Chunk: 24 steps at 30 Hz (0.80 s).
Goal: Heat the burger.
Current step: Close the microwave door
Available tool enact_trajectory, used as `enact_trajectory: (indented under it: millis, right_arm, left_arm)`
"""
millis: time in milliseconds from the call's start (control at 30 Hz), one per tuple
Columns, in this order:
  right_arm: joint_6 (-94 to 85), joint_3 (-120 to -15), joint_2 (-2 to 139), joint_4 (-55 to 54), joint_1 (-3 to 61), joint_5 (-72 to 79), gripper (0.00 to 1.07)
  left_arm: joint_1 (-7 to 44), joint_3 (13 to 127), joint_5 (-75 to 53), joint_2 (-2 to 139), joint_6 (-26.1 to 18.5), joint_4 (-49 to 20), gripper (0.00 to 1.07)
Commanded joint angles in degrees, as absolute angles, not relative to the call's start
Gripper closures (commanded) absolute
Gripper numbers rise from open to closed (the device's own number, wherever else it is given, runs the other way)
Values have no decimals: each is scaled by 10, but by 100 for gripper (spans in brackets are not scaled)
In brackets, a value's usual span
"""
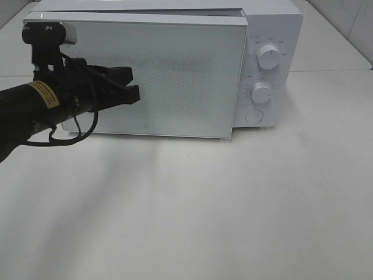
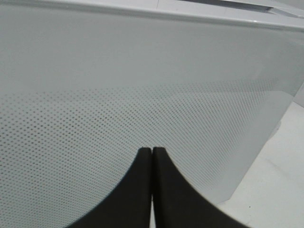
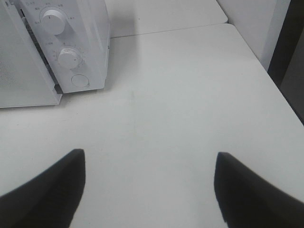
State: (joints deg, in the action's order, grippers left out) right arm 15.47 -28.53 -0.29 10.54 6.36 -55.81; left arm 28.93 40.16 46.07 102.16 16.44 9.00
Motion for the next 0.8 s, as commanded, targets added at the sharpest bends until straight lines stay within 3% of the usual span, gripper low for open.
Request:
enact_trajectory:
  millis: [33,800]
  right_arm:
    - [159,-284,-17,104,60,-557,34]
    - [159,-284,-17,104,60,-557,34]
  left_arm:
    - [308,440,439,1045,158,61,107]
    - [361,647,366,1164,142,34,107]
